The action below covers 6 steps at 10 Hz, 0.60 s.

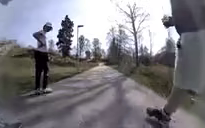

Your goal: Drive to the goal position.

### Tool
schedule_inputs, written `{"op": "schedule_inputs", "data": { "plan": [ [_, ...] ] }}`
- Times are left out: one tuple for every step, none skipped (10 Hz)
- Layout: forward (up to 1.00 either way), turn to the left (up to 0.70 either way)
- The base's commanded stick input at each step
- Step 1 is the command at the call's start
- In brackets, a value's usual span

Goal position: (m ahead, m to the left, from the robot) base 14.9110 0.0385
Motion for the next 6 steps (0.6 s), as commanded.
{"op": "schedule_inputs", "data": {
  "plan": [
    [1.0, 0.0],
    [1.0, 0.0],
    [1.0, 0.0],
    [1.0, 0.0],
    [1.0, 0.0],
    [1.0, 0.0]
  ]
}}
